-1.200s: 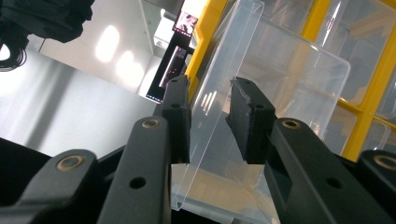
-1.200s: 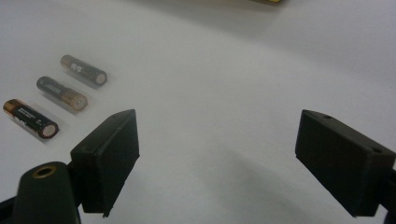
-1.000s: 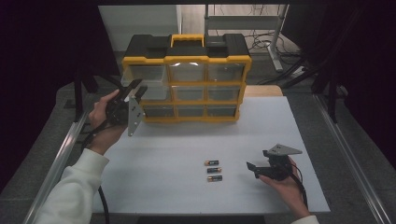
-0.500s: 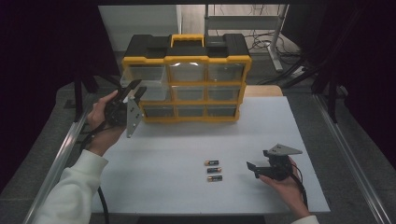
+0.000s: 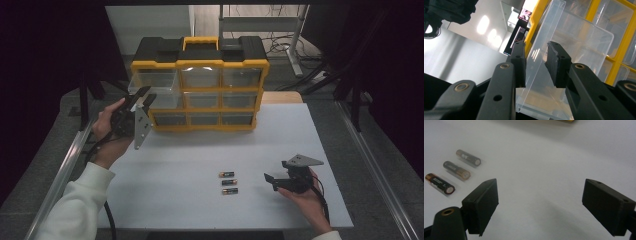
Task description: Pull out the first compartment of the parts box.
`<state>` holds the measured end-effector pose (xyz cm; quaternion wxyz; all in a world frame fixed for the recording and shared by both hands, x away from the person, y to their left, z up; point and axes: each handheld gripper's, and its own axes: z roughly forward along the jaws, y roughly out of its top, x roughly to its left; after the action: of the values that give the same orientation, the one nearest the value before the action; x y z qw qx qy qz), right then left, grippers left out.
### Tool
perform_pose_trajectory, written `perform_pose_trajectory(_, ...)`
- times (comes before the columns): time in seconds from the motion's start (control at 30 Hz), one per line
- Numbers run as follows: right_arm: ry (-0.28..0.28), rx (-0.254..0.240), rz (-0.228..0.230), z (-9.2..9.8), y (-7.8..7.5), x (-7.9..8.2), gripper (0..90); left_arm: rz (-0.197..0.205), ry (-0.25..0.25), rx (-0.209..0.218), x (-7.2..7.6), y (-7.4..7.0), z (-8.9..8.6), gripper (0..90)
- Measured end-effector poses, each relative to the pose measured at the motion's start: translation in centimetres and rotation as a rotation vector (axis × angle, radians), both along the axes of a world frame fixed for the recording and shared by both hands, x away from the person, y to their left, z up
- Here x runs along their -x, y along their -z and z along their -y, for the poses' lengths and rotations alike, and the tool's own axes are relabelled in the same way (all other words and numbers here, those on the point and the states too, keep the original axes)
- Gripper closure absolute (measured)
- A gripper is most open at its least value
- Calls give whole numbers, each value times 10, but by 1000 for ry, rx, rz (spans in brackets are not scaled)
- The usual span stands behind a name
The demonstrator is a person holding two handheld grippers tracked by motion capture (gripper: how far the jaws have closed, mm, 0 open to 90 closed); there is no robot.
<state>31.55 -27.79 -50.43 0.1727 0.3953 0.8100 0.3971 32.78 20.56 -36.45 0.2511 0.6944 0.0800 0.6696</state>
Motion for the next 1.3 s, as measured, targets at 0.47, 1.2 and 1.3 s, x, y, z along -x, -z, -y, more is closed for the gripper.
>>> perform_pose_trajectory(0.47, 1, 1, 1, 0, 0, 0, 138, 11, -5, -8, 7, 4, 0, 692)
perform_pose_trajectory(1.2, -2, 2, -2, 0, 0, 0, 138, 9, 0, -25, 9, 9, 2, 689)
perform_pose_trajectory(1.3, -2, 3, -2, 0, 0, 0, 138, 12, 7, -11, 9, 10, 2, 688)
